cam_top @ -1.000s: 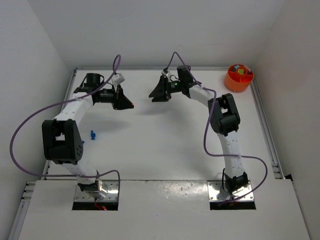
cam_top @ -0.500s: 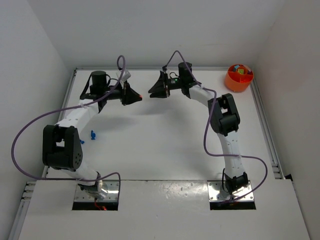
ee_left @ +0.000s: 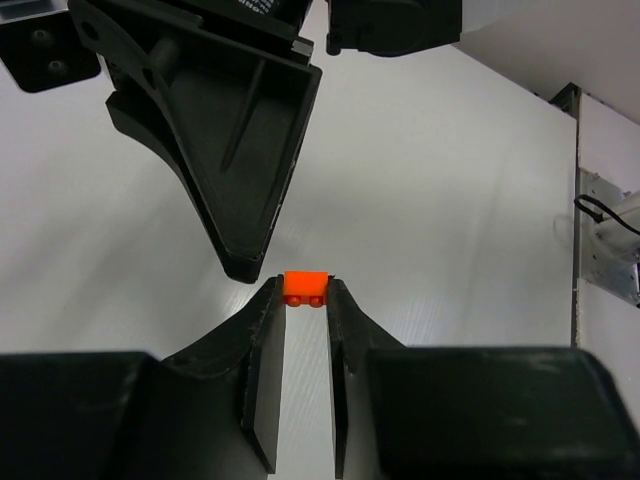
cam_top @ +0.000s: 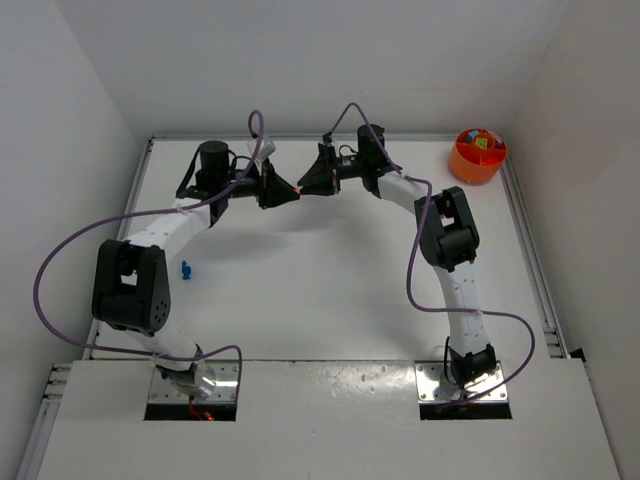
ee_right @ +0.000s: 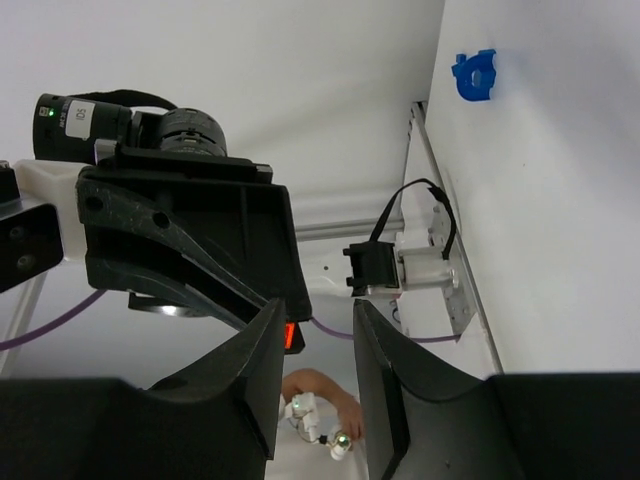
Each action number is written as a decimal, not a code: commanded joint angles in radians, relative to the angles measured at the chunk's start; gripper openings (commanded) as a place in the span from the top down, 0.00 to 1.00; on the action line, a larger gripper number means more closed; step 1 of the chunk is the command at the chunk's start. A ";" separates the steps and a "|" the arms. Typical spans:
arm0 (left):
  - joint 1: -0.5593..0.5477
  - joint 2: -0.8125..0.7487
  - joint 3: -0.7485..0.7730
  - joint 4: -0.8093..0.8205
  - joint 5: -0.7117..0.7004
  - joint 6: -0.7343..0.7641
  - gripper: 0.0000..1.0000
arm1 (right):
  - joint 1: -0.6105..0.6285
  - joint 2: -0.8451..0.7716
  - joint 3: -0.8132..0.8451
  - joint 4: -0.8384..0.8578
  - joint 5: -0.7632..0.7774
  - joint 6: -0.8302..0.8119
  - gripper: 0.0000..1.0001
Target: Sort the legos into containers by color
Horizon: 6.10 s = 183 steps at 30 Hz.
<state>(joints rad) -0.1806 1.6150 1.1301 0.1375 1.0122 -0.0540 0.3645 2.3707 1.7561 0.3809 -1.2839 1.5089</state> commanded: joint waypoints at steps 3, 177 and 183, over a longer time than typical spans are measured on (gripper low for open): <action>-0.014 0.020 0.000 0.059 -0.001 -0.010 0.80 | 0.017 -0.024 0.009 0.059 -0.025 0.047 0.66; 0.072 -0.110 0.174 -0.510 -0.643 0.008 0.00 | -0.627 0.053 0.520 -0.973 1.407 -1.474 0.78; 0.090 -0.148 0.155 -0.510 -0.643 0.008 0.00 | -0.627 0.027 0.511 -0.984 1.379 -1.474 0.62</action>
<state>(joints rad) -0.1146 1.5375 1.2999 -0.4072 0.3519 -0.0387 -0.2703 2.4241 2.2723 -0.6136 0.1184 0.0410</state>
